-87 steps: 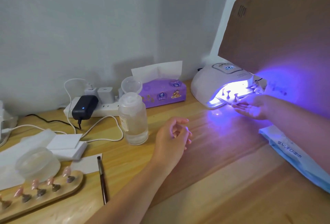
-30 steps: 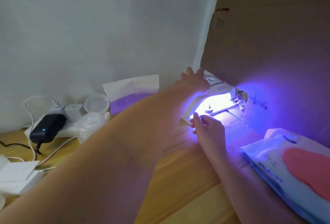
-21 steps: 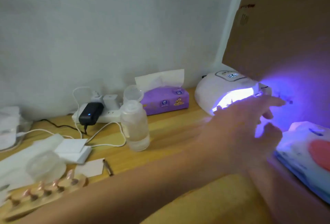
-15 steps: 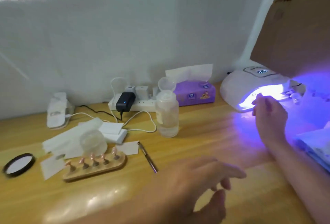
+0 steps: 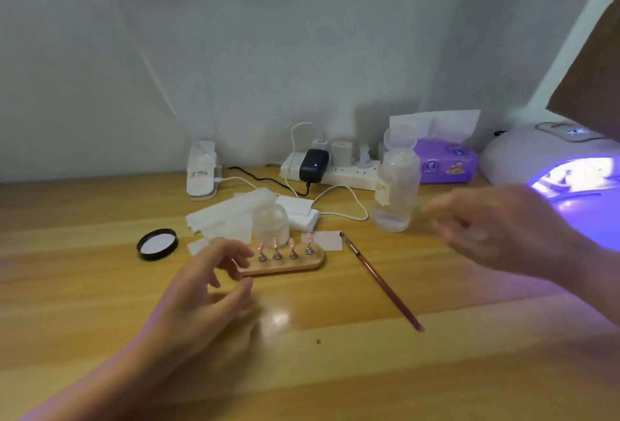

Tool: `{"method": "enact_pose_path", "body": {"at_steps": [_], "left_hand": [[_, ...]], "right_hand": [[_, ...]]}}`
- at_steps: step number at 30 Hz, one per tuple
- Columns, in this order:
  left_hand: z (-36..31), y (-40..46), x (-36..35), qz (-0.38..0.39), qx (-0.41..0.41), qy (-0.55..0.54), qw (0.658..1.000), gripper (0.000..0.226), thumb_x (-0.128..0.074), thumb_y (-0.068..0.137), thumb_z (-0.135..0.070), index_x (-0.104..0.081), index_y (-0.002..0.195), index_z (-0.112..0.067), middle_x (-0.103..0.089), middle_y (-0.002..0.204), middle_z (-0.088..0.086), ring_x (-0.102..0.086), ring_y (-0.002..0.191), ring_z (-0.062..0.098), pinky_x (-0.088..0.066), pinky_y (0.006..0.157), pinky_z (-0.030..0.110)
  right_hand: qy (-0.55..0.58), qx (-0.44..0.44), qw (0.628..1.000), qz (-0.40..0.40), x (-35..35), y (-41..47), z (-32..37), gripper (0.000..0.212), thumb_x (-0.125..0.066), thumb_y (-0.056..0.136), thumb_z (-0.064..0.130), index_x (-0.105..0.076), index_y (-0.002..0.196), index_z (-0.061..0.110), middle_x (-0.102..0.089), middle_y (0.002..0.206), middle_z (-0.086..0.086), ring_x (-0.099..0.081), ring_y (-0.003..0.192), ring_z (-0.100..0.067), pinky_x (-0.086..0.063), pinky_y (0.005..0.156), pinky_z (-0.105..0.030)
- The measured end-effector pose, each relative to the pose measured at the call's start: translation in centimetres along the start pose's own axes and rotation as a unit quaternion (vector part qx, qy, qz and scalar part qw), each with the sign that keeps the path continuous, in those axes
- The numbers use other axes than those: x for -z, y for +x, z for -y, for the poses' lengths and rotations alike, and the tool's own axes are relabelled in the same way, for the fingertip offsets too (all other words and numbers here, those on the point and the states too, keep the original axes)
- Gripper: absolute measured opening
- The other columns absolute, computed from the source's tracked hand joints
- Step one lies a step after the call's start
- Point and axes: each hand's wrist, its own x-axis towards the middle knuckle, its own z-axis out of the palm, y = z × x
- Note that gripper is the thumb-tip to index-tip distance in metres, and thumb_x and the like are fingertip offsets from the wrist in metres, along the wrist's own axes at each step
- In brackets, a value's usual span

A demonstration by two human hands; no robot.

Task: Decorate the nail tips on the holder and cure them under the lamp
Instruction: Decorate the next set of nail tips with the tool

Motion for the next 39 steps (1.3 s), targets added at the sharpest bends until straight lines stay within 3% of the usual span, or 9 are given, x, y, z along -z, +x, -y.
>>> {"method": "enact_pose_path", "body": {"at_steps": [3, 8, 14, 19, 23, 26, 30, 34, 39], "left_hand": [[1.2, 0.3, 0.2, -0.038, 0.036, 0.005, 0.999, 0.031, -0.071, 0.076, -0.009, -0.052, 0.093, -0.028, -0.059, 0.092, -0.005, -0.054, 0.083, 0.001, -0.038, 0.064, 0.011], [2.5, 1.2, 0.4, -0.044, 0.082, 0.041, 0.995, 0.045, -0.070, 0.074, -0.001, -0.045, 0.103, -0.026, -0.049, 0.105, -0.006, -0.047, 0.094, 0.000, -0.036, 0.070, 0.005], [2.7, 1.9, 0.2, 0.002, 0.135, 0.068, 0.989, 0.056, -0.074, 0.073, -0.023, -0.035, 0.112, -0.035, -0.047, 0.103, -0.014, -0.047, 0.103, 0.008, -0.033, 0.100, 0.038], [2.5, 2.4, -0.1, -0.001, 0.174, 0.076, 0.982, 0.057, -0.075, 0.070, -0.041, -0.041, 0.116, -0.033, -0.046, 0.089, -0.026, -0.047, 0.095, 0.006, -0.029, 0.105, 0.040], [2.8, 2.4, -0.1, 0.004, 0.170, 0.074, 0.983, 0.053, -0.072, 0.072, -0.043, -0.046, 0.116, -0.031, -0.046, 0.088, -0.026, -0.048, 0.095, 0.006, -0.033, 0.103, 0.044], [3.1, 2.3, 0.1, -0.010, 0.164, 0.033, 0.986, 0.047, -0.073, 0.073, -0.036, -0.052, 0.115, -0.026, -0.053, 0.093, -0.020, -0.054, 0.100, 0.010, -0.037, 0.102, 0.039], [3.5, 2.4, 0.4, -0.024, 0.157, -0.007, 0.987, 0.029, -0.072, 0.076, -0.023, -0.064, 0.104, -0.018, -0.059, 0.093, -0.014, -0.057, 0.093, 0.001, -0.042, 0.076, 0.003], [3.8, 2.5, 0.4, -0.030, 0.145, -0.010, 0.989, 0.013, -0.070, 0.078, -0.014, -0.070, 0.092, -0.014, -0.060, 0.088, -0.012, -0.057, 0.088, 0.000, -0.039, 0.074, -0.002], [4.0, 2.6, 0.5, -0.033, 0.129, -0.012, 0.991, 0.010, -0.068, 0.080, -0.009, -0.073, 0.087, -0.015, -0.062, 0.087, -0.012, -0.057, 0.086, -0.002, -0.041, 0.076, 0.000]], "right_hand": [[-0.072, 0.186, 0.974, 0.108, -2.6, -0.1, 1.1, 0.016, -0.069, 0.067, 0.008, -0.074, 0.080, 0.014, -0.060, 0.058, 0.000, -0.052, 0.041, -0.019, -0.033, 0.033, -0.017], [-0.119, 0.272, 0.934, 0.197, -5.0, 0.6, 1.7, 0.040, -0.085, 0.047, 0.015, -0.074, 0.084, 0.022, -0.052, 0.054, 0.004, -0.045, 0.037, -0.015, -0.022, 0.032, -0.016], [-0.146, 0.374, 0.896, 0.191, -5.8, 2.9, 1.5, 0.011, -0.070, 0.061, 0.010, -0.065, 0.067, 0.018, -0.049, 0.050, 0.003, -0.045, 0.036, -0.015, -0.019, 0.036, -0.018], [-0.134, 0.424, 0.863, 0.237, -5.5, 4.1, 1.6, 0.022, -0.080, 0.058, 0.013, -0.060, 0.067, 0.017, -0.049, 0.050, 0.002, -0.044, 0.039, -0.015, -0.029, 0.035, -0.018], [-0.144, 0.437, 0.864, 0.204, -5.2, 4.9, 1.3, 0.010, -0.045, 0.079, 0.012, -0.036, 0.079, 0.017, -0.049, 0.053, 0.003, -0.047, 0.044, -0.016, -0.036, 0.037, -0.021], [-0.124, 0.360, 0.915, 0.132, -4.6, 5.9, 1.7, 0.011, -0.042, 0.080, 0.012, -0.051, 0.073, 0.015, -0.051, 0.055, 0.000, -0.047, 0.045, -0.017, -0.035, 0.039, -0.021], [0.104, 0.056, 0.993, 0.001, -5.3, 7.2, 4.5, 0.012, -0.052, 0.084, 0.017, -0.061, 0.076, 0.012, -0.052, 0.063, 0.008, -0.044, 0.056, -0.005, -0.037, 0.054, -0.011], [0.378, -0.156, 0.913, -0.003, -6.9, 9.6, 7.0, 0.034, -0.058, 0.079, 0.043, -0.059, 0.065, 0.012, -0.055, 0.052, 0.010, -0.051, 0.051, -0.001, -0.038, 0.050, -0.010], [0.395, -0.265, 0.880, 0.012, -9.9, 12.4, 7.2, 0.036, -0.055, 0.089, 0.036, -0.057, 0.059, 0.015, -0.052, 0.038, 0.009, -0.049, 0.039, 0.001, -0.038, 0.048, -0.004]]}}
